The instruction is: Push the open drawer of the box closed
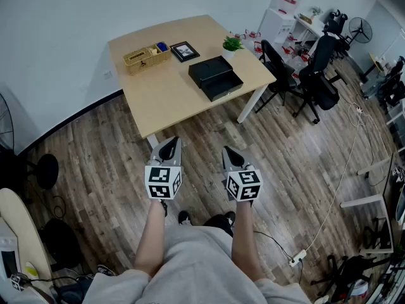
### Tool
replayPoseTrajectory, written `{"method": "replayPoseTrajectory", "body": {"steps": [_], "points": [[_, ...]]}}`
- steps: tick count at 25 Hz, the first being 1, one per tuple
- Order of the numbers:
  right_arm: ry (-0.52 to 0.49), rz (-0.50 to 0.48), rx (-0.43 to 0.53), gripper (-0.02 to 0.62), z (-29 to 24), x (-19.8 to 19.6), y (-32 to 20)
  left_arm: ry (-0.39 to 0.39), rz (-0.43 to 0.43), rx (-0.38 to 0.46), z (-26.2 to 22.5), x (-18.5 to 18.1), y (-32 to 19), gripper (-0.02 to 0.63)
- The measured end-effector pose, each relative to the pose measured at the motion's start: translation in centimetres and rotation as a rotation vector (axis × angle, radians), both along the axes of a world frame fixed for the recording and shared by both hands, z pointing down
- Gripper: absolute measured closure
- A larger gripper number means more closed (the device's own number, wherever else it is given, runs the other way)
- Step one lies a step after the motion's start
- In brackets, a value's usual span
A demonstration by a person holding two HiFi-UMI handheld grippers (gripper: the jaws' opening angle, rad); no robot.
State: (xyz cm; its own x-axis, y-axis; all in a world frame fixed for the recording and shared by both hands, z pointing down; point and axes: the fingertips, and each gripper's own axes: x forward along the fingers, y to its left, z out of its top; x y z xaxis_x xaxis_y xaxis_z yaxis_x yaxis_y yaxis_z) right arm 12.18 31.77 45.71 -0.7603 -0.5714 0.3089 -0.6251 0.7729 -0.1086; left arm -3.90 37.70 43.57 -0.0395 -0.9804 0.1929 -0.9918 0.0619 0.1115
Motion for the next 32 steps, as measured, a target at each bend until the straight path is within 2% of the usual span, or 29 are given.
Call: {"method": "replayPoseTrajectory", "body": {"steps": [7,11,17,22,26,32], "points": [[-0.008,0.023,0.012,0.598,-0.8,0.4,0.2,0.057,-0.024,0.012,-0.4,-1.1,0.9,0.554],[-0.063,0.061,-0.031,0.598,-0.4,2.0,-0.1,0.082,-0.035,0.000,0.4,-1.4,1.2,0.555],[-0.062,0.082,-0.068,0.598,1.4,3.2,-1.9,0.100,-0.060,-0.010,1.5,-2.2,-0.1,0.555],[-0.062,0.079,-0.096,0.598,2.8,3.0,-4.5,0.080,-0.038,-0.028,2.4,-1.9,-2.9,0.555],[-0.078,0.048,-0.081,0.598,2.8,1.6,-7.2,0.073,-0.035,-0.018,2.3,-2.9,-6.2,0.555],[-0.115,0.075,-0.074,0.598,2.7,1.0,-14.3,0.066,-0.022,-0.045,2.7,-4.1,-12.8,0.555]]}}
